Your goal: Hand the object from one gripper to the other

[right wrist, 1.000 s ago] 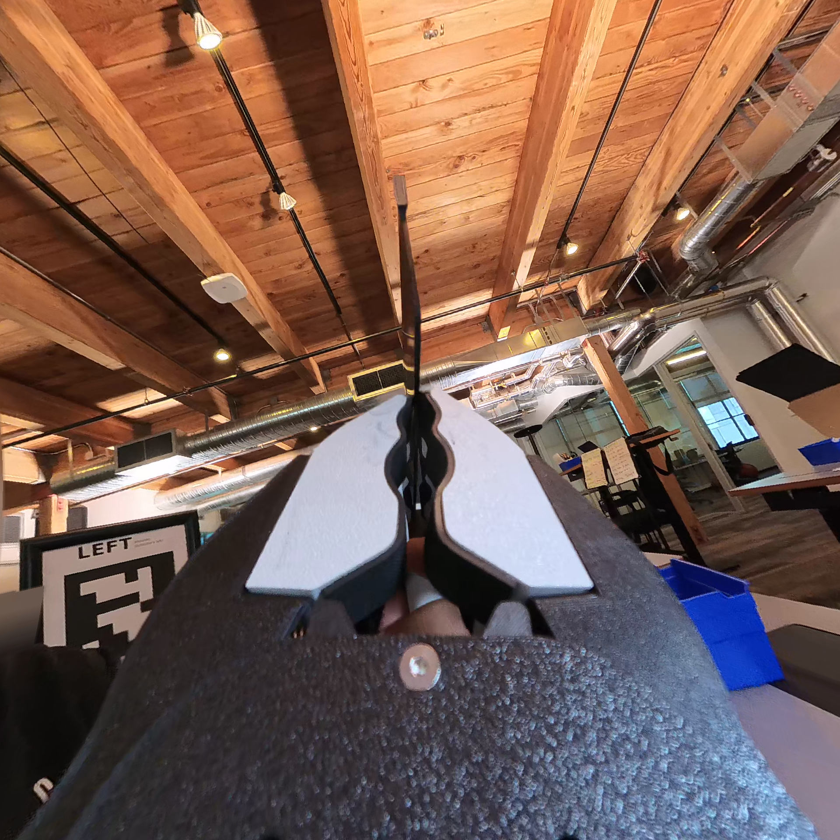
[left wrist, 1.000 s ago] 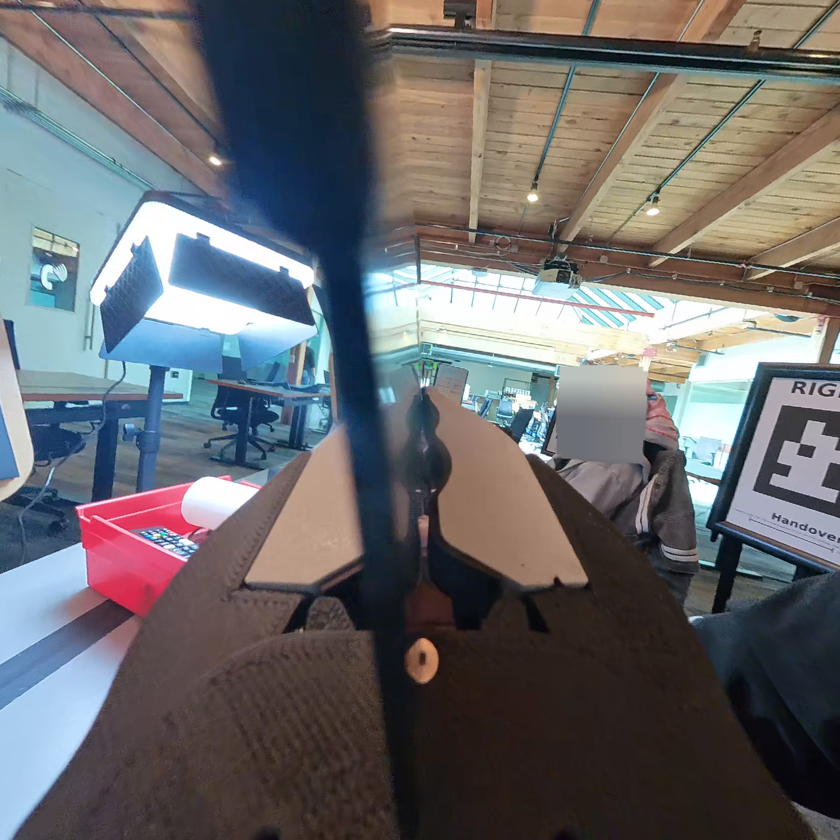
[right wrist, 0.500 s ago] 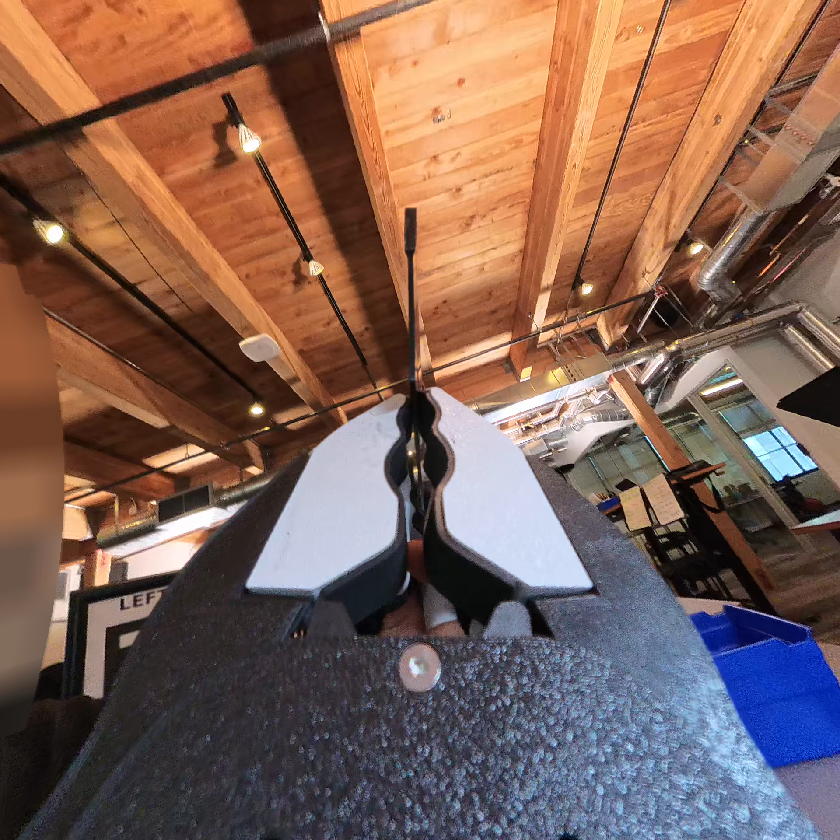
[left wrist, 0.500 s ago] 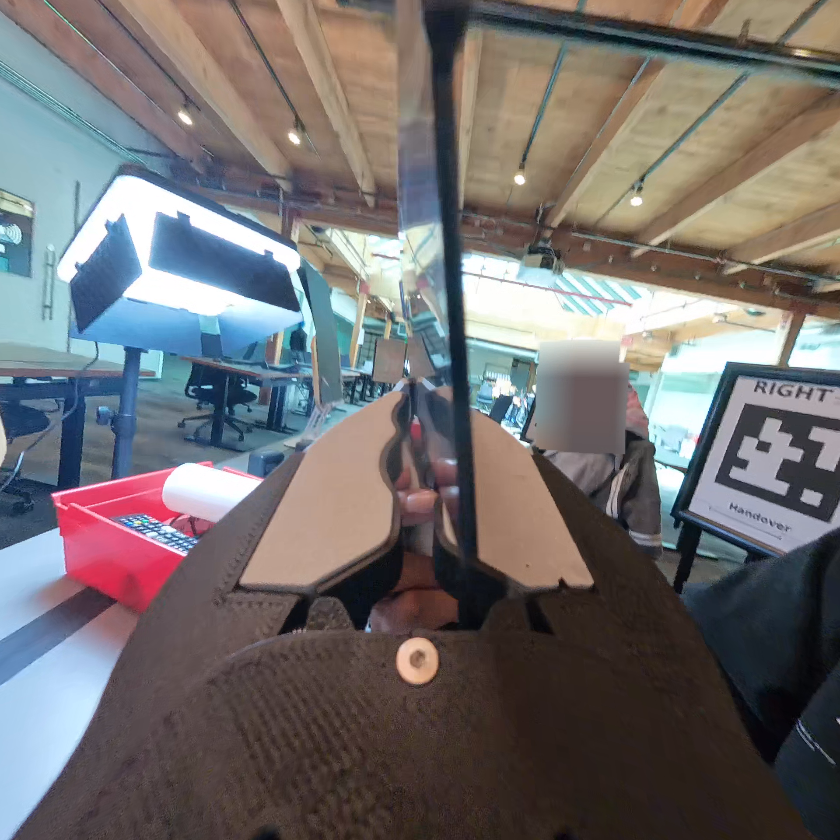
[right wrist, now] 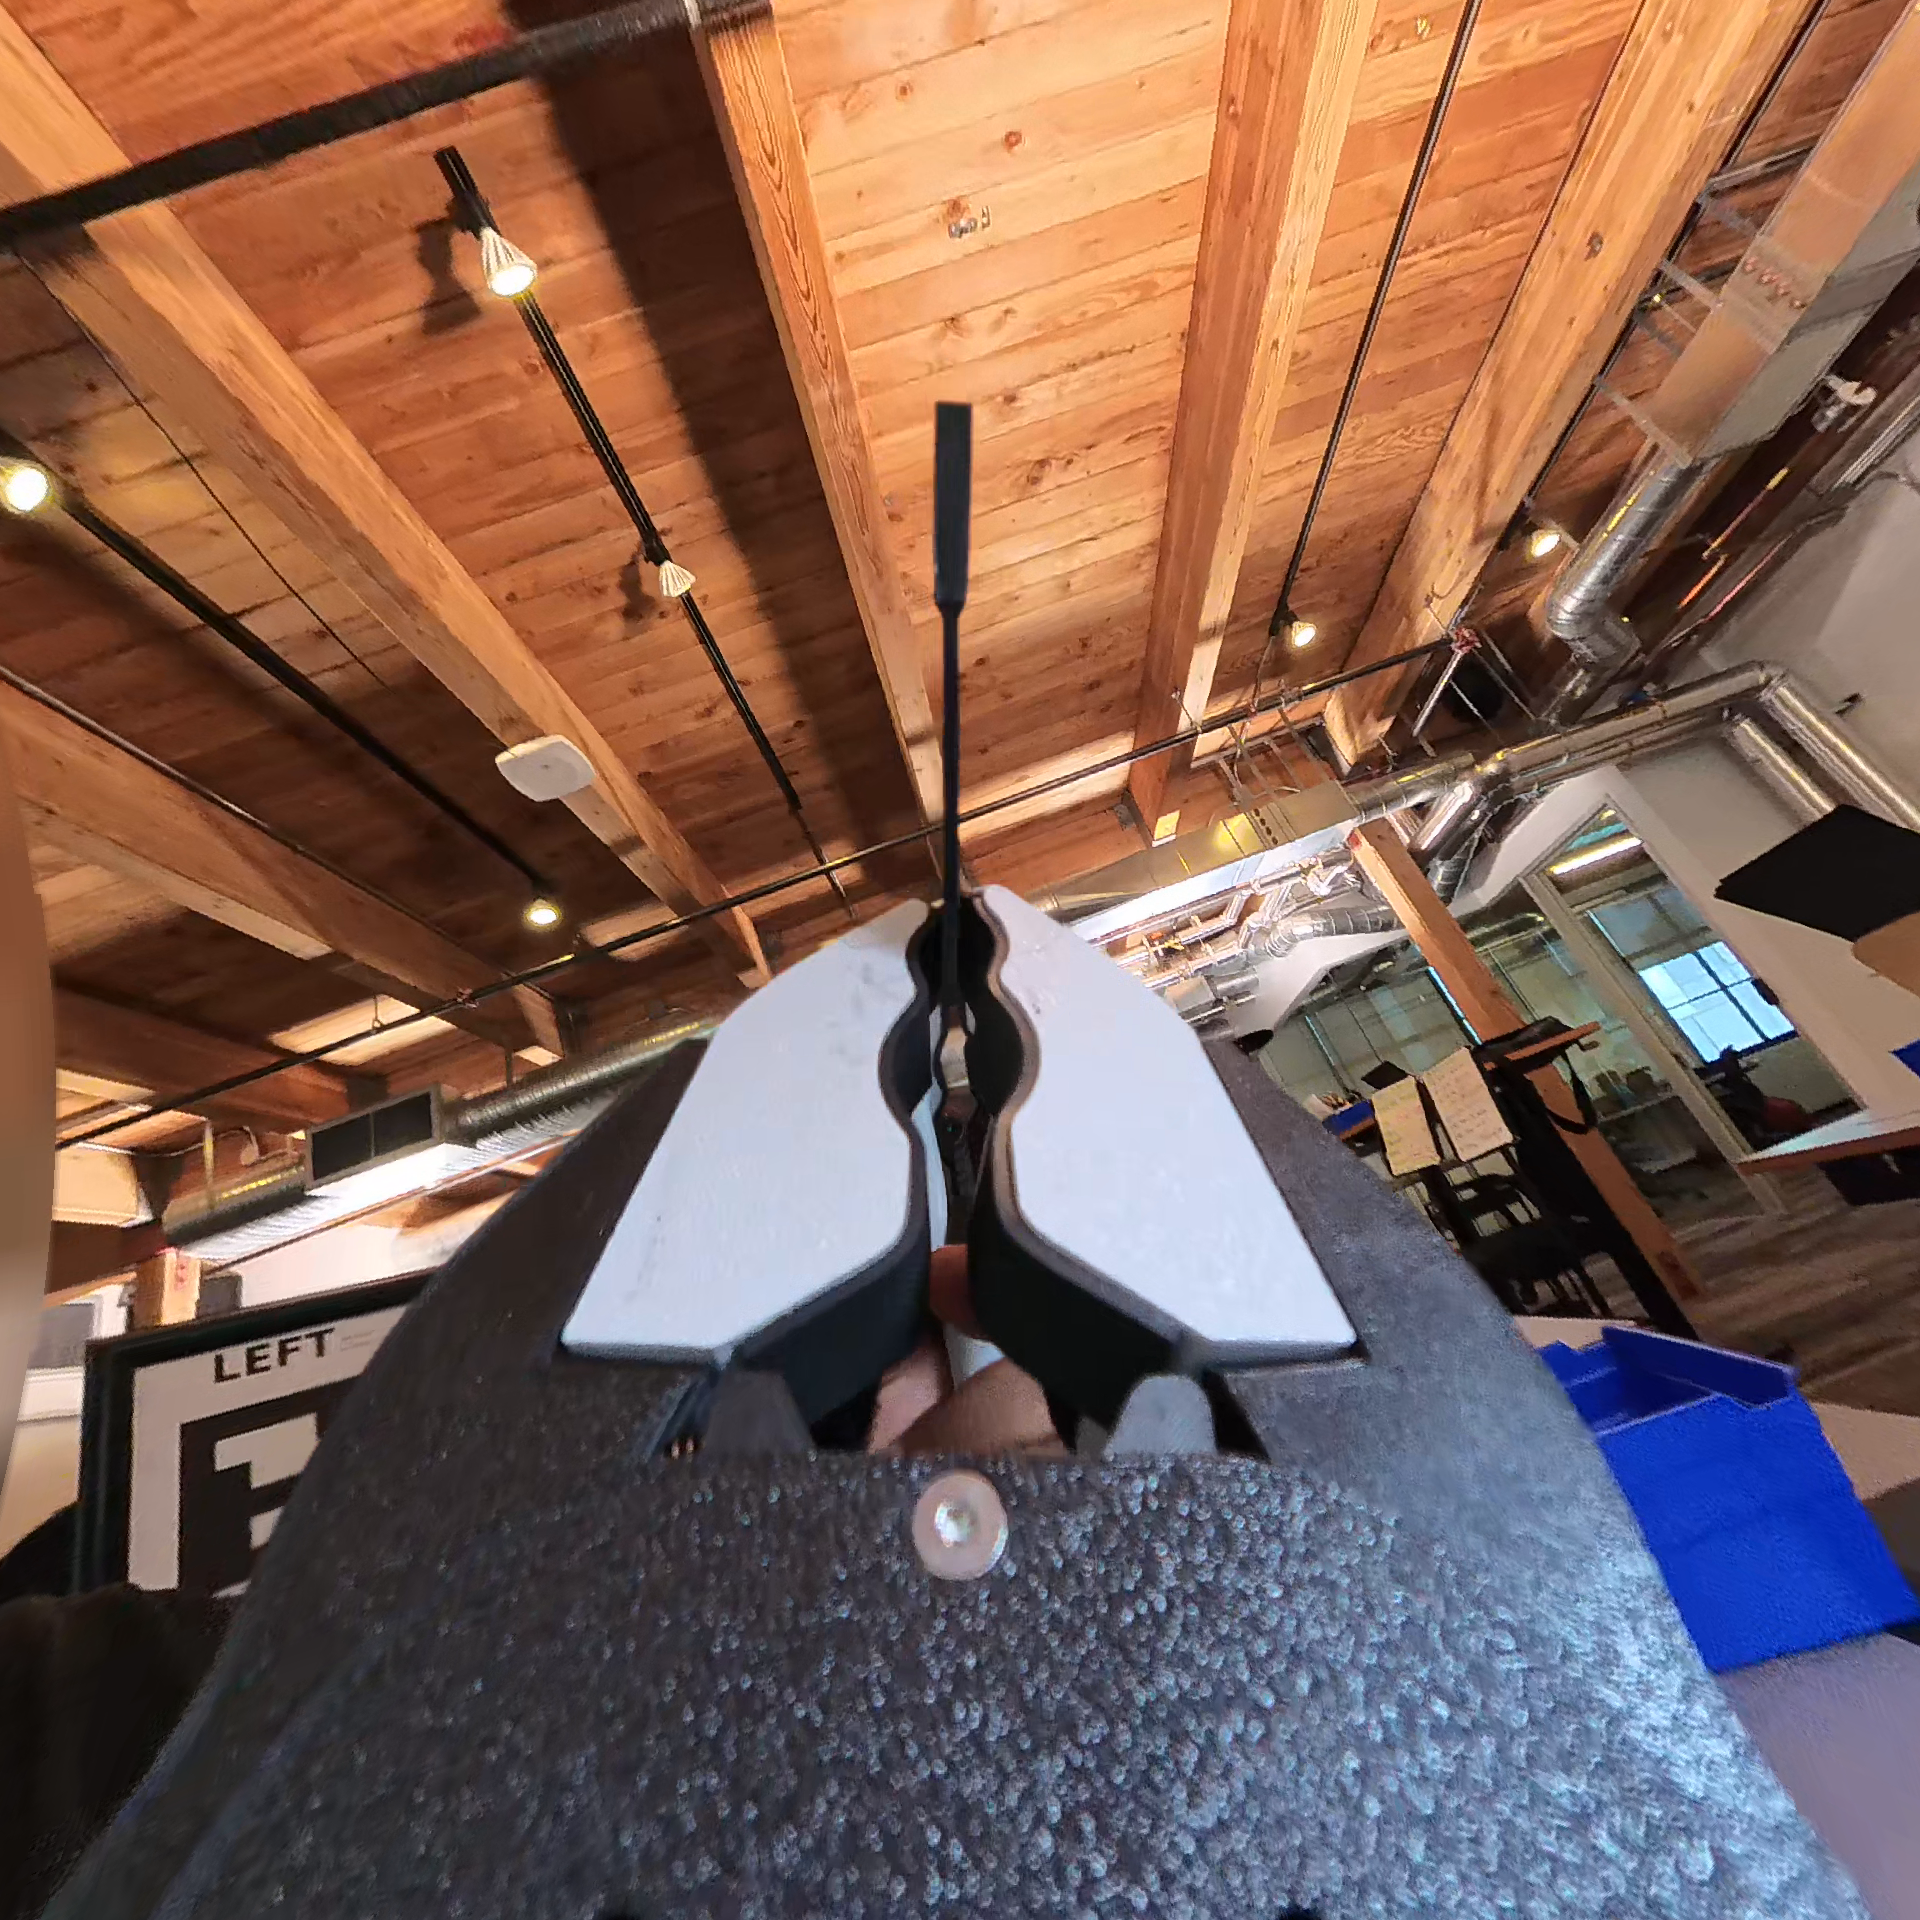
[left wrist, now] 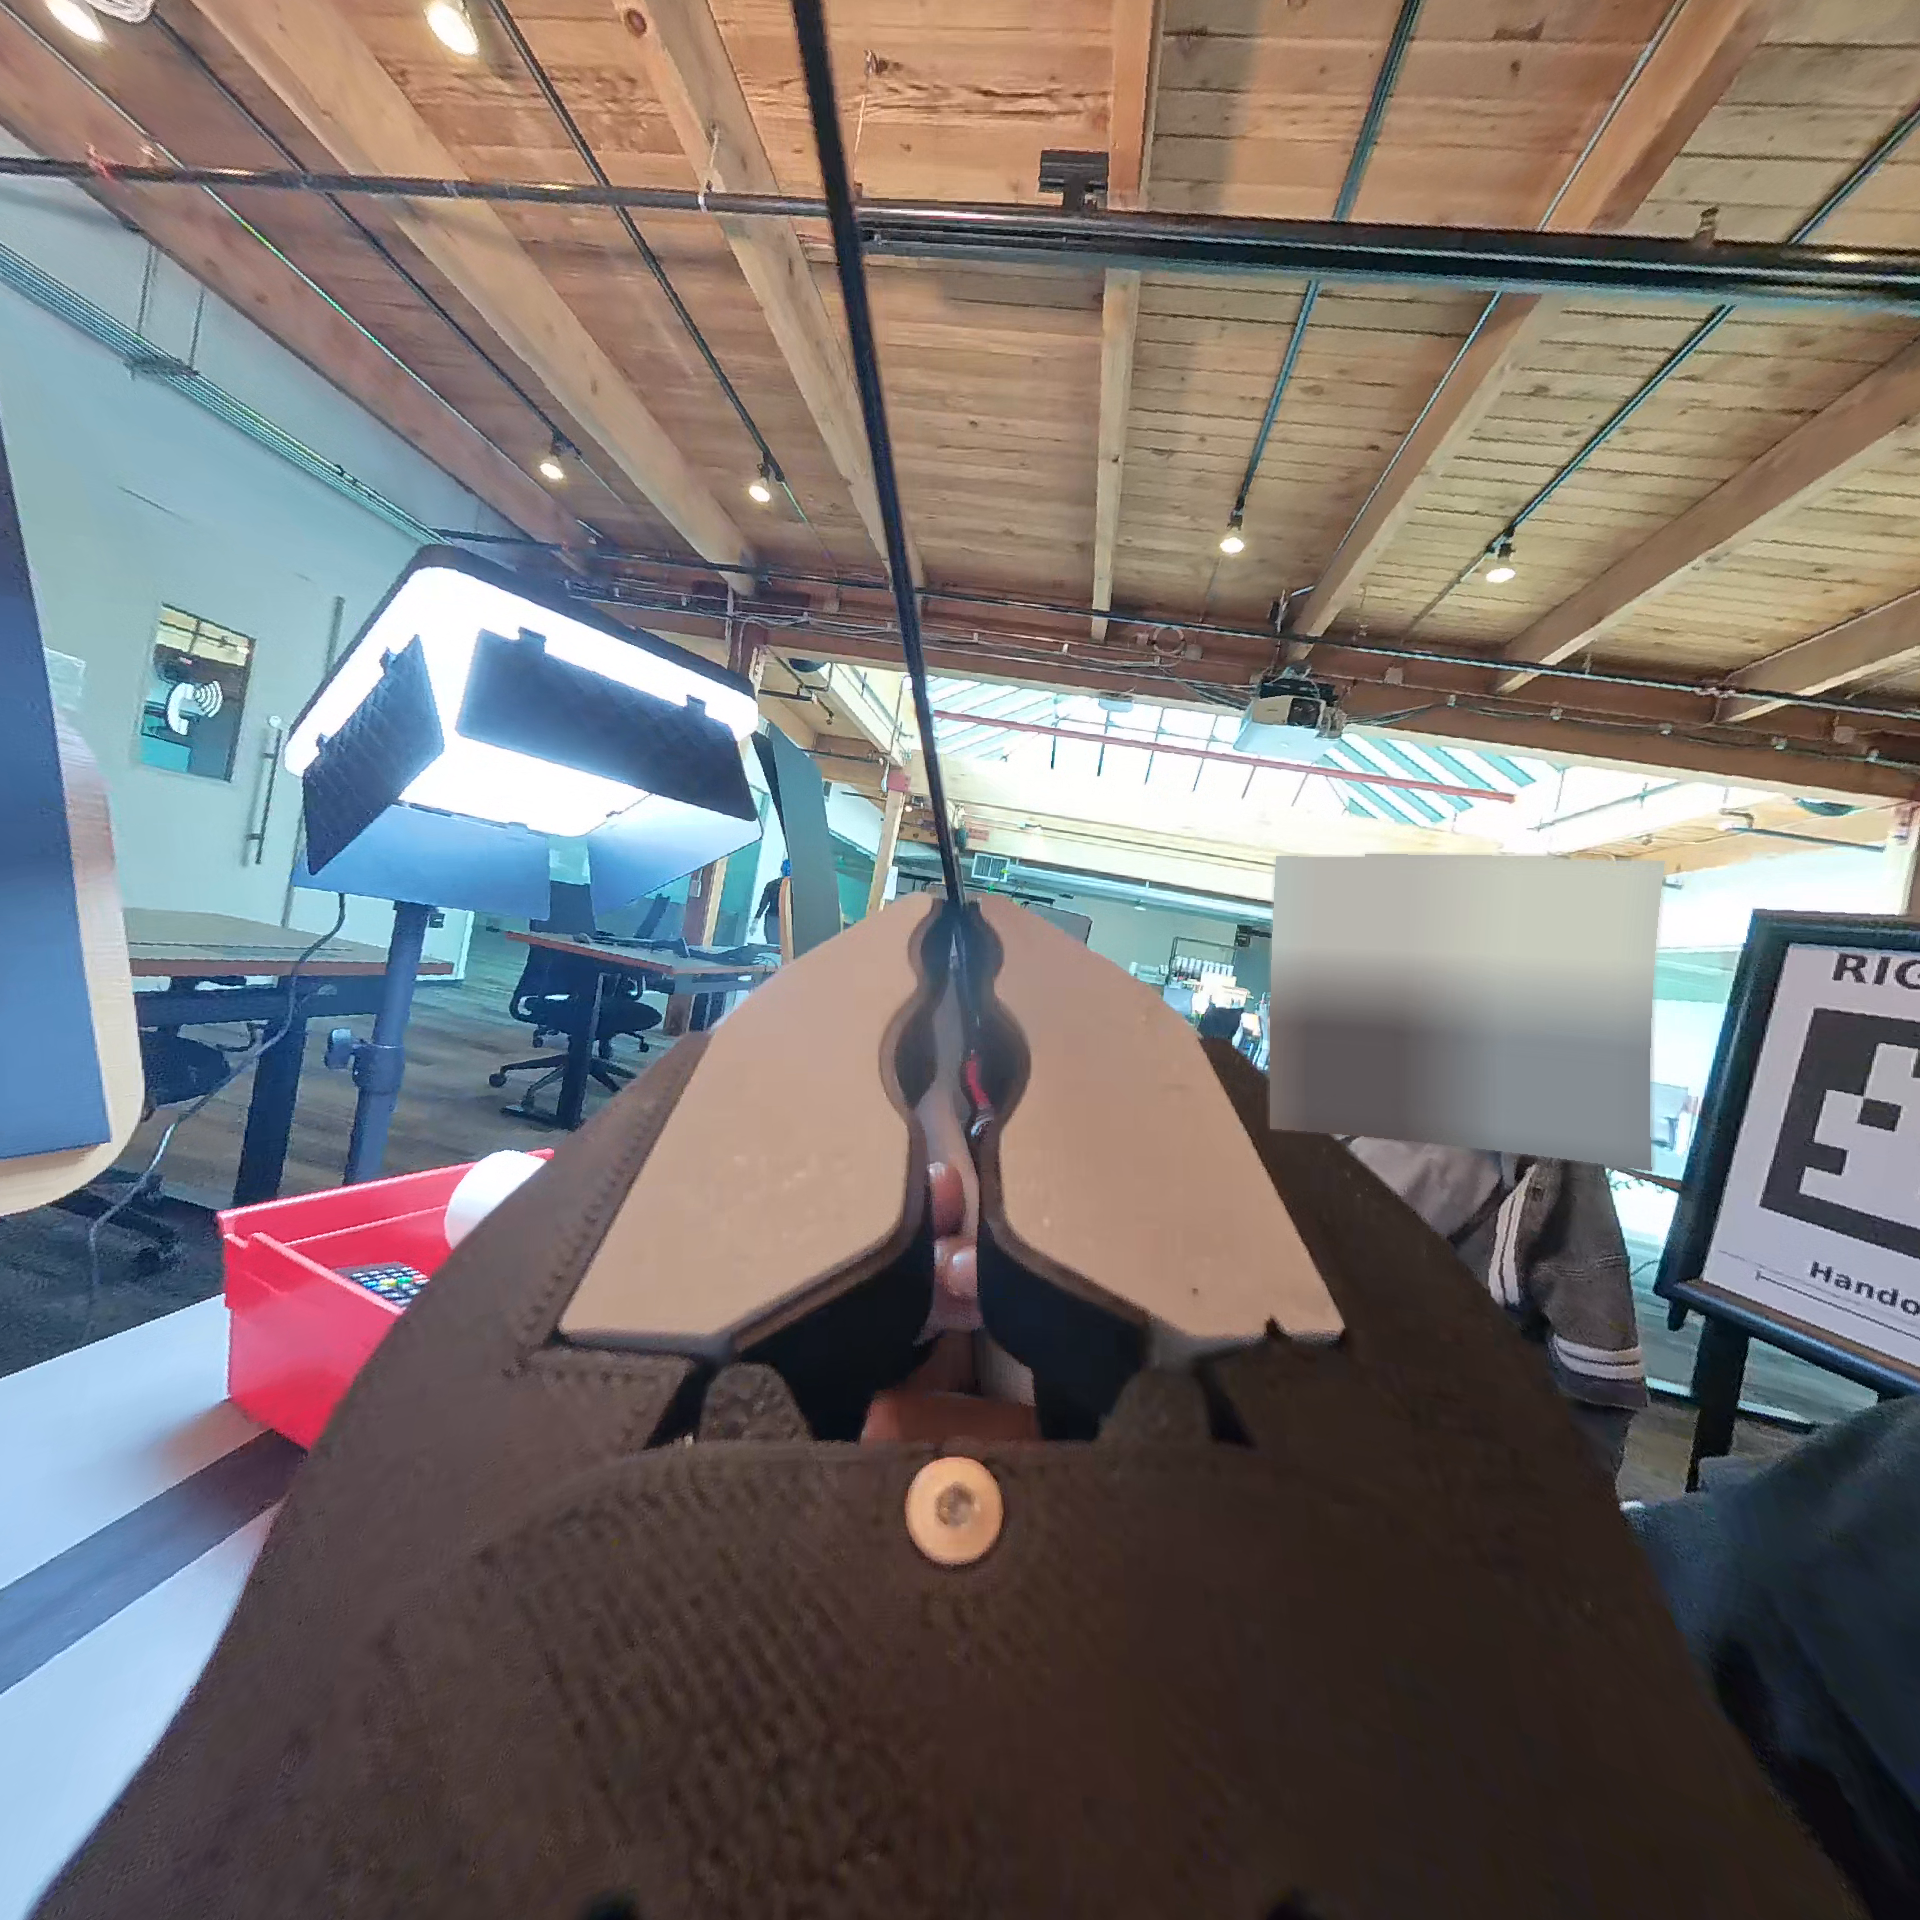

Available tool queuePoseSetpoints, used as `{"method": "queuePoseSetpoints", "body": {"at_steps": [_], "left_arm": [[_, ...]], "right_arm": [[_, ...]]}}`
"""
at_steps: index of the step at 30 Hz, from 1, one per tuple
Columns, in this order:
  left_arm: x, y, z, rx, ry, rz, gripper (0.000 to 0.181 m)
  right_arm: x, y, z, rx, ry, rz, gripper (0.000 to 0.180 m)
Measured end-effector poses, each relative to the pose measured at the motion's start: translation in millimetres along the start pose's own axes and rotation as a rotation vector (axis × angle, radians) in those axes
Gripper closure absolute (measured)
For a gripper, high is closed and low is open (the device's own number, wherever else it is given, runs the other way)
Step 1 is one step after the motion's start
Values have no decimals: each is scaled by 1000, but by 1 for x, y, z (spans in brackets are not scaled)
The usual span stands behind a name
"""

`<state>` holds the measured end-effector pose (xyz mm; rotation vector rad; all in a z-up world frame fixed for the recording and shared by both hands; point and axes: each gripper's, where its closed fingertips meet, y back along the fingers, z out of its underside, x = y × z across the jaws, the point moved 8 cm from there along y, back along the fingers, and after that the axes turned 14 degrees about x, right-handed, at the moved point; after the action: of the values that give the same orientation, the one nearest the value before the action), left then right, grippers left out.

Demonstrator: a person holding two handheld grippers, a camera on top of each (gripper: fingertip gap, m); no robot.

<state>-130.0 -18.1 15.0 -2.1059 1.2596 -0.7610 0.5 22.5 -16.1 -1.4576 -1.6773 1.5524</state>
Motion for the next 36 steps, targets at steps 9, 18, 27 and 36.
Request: {"method": "queuePoseSetpoints", "body": {"at_steps": [9,18,27,36], "left_arm": [[4,-3,10,-23,-17,-1,170],[-1,-1,8,-60,-15,-8,179],[-7,1,6,-71,27,-27,179],[-2,-2,20,-81,-22,-31,178]], "right_arm": [[-1,1,-2,12,-19,-2,177],[4,0,0,-53,-14,8,176],[9,3,-4,-88,1,7,178],[7,4,4,-52,-16,2,178]]}}
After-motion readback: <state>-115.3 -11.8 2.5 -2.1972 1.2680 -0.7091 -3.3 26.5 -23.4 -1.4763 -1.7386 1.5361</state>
